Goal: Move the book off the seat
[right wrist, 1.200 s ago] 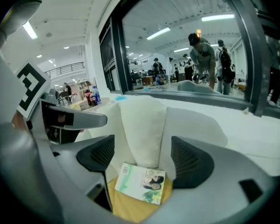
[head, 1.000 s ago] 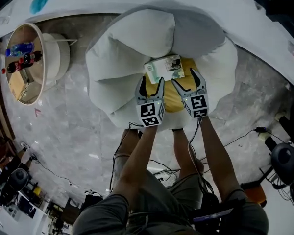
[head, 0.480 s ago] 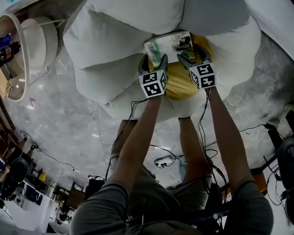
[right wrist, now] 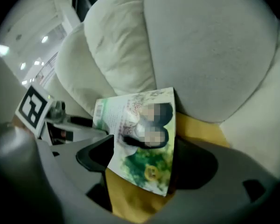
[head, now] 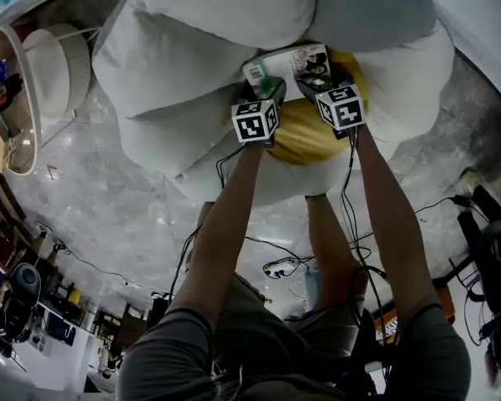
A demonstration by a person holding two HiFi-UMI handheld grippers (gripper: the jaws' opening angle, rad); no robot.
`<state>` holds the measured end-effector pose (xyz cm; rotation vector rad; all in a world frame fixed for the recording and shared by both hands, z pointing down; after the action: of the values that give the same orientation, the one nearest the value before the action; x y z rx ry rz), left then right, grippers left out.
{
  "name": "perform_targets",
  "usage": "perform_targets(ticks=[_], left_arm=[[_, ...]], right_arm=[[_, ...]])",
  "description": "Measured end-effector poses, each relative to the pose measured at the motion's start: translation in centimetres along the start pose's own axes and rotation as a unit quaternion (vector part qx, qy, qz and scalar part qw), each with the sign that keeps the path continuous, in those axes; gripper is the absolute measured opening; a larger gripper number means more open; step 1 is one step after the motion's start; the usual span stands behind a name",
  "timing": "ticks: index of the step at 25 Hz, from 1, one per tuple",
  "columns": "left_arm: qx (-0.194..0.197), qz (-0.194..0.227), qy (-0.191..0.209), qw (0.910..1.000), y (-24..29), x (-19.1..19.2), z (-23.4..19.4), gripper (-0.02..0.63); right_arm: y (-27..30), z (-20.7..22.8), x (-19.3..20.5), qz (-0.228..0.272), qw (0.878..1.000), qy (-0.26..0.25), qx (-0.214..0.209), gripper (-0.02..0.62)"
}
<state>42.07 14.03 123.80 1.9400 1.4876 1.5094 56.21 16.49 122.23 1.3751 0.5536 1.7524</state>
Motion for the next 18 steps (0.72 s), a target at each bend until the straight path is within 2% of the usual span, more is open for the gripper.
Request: perform_targets(ticks=[2,5,9,15,18], left_arm=[[-0.003,-0.015,0.016,0.9998,-0.2,0.2,0.0,0.399],[0.005,-0.026,0.037,0.9990,-0.7,-0.2,0.3,0.399],[0.013,-0.010,0.067,0.9976,-2.0,-0.9,1.6,0.399],[0.027,0.044,0.159,0.9859,-6.8,-7.2,6.0,0.399],[0.043,0.065,0.182,0.9802,-8.2,-10.6,8.3,0.399]], right_arm=[[-0.2,-0.7,-0.4,0.004,1.000,0.028,-0.004,0.390],[-0.8,-1.2,-0.5,0.015,1.000,0.023,-0.001,0.389],[-2.1,-1.4,0.0,0.034,0.999,0.038,0.018,0.389],[-7.6,-3.1,-2.7,0.095,0.990,0.094,0.052,0.388],[-10.8,-3.2,-5.8,0.130,0.984,0.101,0.073,0.388]])
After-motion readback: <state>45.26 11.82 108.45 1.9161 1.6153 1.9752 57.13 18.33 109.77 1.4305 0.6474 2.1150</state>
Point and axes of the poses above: the fingertips, and each gripper's own axes: y forward along the fingers, z to its right, x out of its underside, the point moved 2 cm from there along -y, backward along the fingers, and after that the axes turned 11 degrees about z, right-handed, at the moved point
